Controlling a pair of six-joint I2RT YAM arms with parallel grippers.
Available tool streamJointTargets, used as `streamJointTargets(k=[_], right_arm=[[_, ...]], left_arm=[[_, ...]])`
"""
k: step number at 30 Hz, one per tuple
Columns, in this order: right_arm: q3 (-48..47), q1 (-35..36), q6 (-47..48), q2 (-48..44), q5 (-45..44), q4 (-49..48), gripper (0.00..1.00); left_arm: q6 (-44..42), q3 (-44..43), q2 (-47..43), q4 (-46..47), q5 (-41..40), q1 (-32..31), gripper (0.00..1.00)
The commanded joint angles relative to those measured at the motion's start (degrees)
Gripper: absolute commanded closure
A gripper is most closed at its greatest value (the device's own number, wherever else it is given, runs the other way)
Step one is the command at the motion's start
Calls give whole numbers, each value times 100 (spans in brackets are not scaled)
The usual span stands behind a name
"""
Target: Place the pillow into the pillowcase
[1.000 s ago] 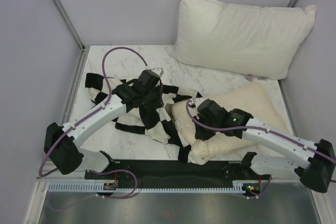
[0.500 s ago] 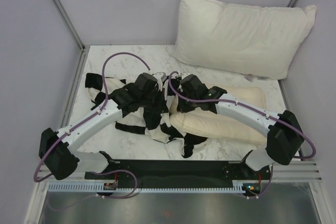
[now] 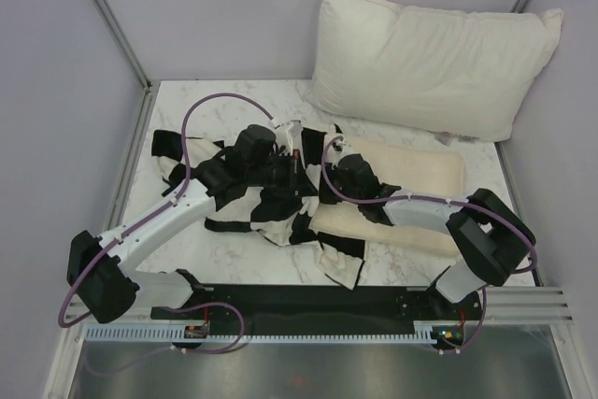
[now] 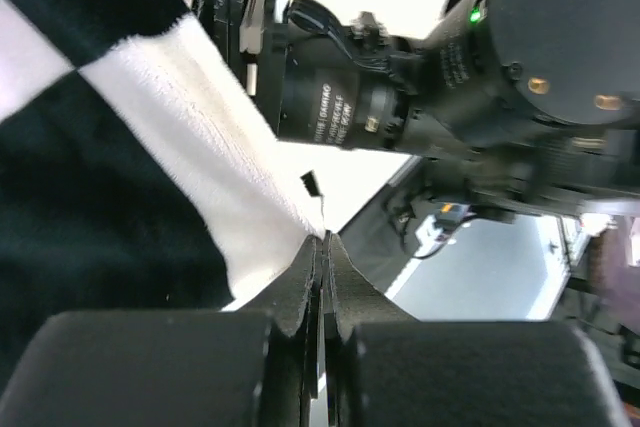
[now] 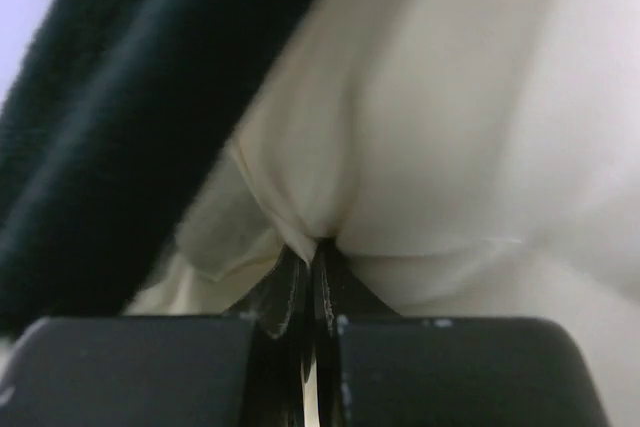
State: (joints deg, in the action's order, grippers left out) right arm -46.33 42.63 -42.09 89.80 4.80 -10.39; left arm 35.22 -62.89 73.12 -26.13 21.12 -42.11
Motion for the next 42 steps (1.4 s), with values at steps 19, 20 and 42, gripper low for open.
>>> streamJointTargets(k=[19,20,42], right_arm=[[670,-1020,-506,-1127,305,-1248,46],[460,-1003,-320,-1340,-176,-706,46],[-650,-2847,1441,-2503,-2183,3781,2]], left_arm=[[1030,296,519,1453,893,-580,98],[1030,286,510,1453,893,-562,98],[-568,-1293,1038,-1622,-3065,-491,22]])
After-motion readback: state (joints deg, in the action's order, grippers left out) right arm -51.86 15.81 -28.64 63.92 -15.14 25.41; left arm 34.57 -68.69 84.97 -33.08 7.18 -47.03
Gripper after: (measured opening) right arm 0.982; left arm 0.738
